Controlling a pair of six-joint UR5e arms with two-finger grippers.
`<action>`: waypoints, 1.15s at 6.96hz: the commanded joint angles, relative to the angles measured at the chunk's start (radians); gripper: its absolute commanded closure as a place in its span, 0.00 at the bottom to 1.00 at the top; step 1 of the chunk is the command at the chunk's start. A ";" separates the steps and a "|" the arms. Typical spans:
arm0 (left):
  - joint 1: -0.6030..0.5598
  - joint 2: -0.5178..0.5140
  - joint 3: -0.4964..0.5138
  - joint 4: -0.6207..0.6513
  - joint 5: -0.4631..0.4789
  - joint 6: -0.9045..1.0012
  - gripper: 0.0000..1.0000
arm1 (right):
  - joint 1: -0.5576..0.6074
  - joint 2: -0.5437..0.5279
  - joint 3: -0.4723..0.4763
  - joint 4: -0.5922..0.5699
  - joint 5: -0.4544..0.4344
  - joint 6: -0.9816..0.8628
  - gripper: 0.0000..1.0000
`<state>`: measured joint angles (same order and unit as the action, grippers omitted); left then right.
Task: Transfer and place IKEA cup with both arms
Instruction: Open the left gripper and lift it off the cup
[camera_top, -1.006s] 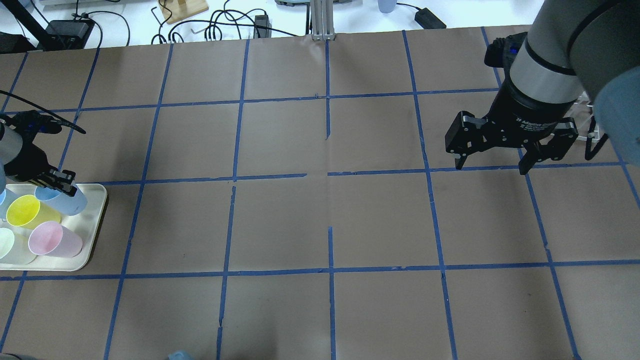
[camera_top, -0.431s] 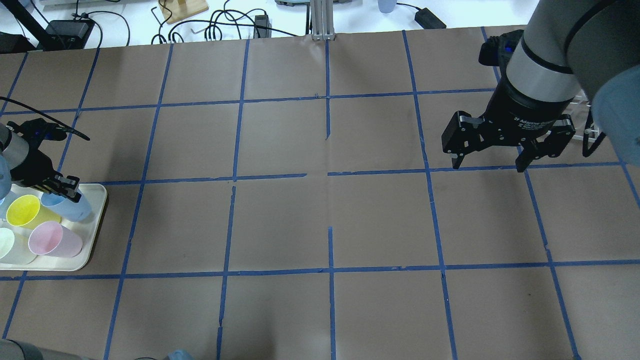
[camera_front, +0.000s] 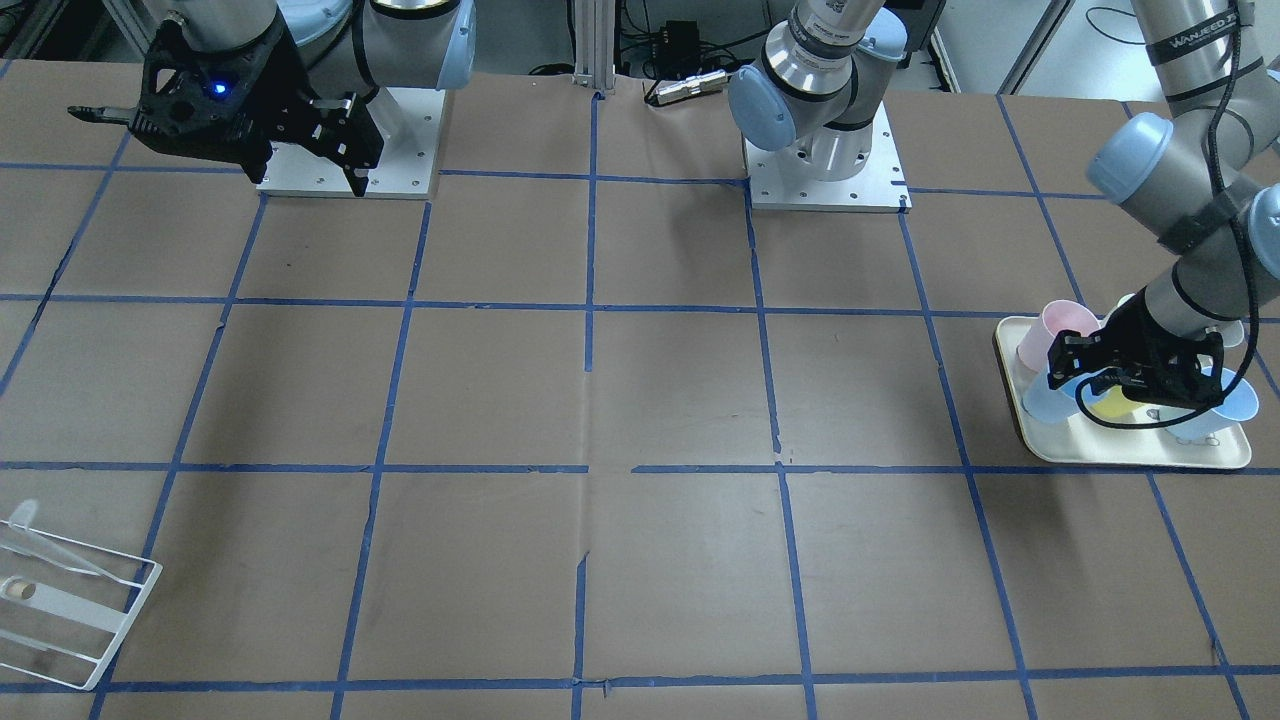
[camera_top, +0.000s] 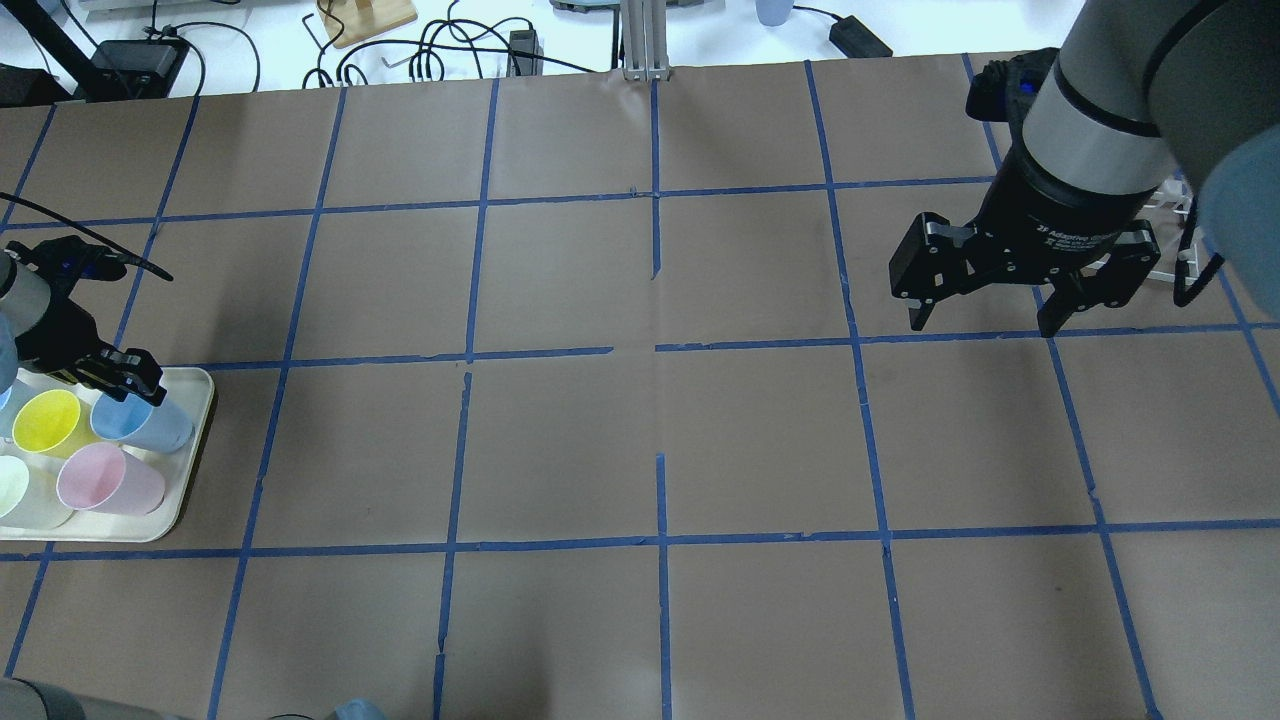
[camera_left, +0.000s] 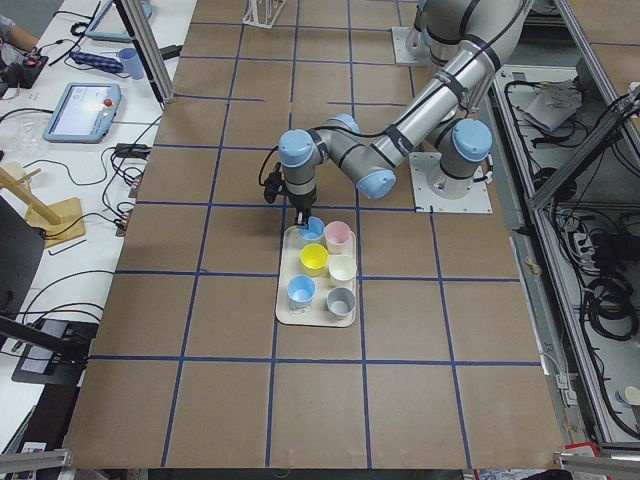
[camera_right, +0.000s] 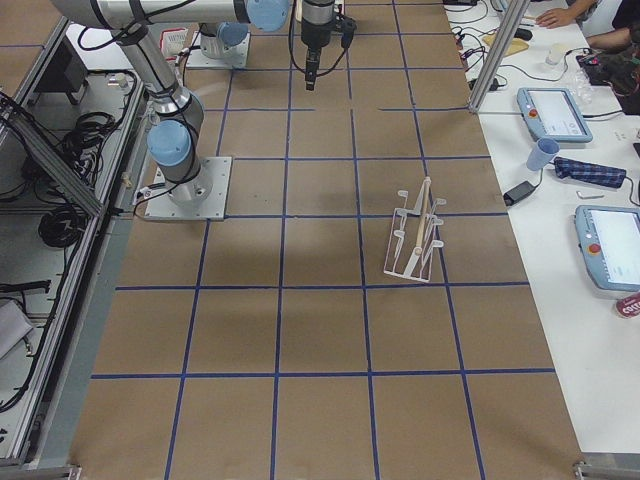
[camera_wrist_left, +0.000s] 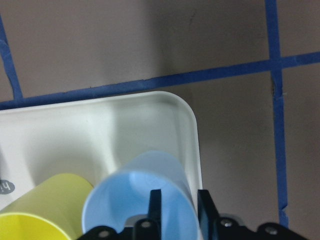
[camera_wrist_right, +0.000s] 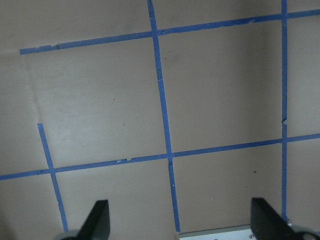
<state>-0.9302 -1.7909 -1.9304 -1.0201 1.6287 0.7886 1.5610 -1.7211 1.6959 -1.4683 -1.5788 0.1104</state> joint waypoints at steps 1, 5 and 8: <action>-0.022 0.054 0.025 -0.049 0.019 -0.006 0.00 | -0.001 0.001 -0.015 -0.001 -0.001 0.000 0.00; -0.249 0.198 0.201 -0.421 0.017 -0.171 0.00 | -0.004 0.000 -0.016 -0.001 -0.003 0.000 0.00; -0.453 0.241 0.266 -0.506 0.019 -0.410 0.00 | -0.006 0.001 -0.016 -0.001 -0.003 0.000 0.00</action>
<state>-1.2940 -1.5677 -1.6863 -1.4960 1.6473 0.4848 1.5567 -1.7204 1.6797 -1.4689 -1.5822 0.1105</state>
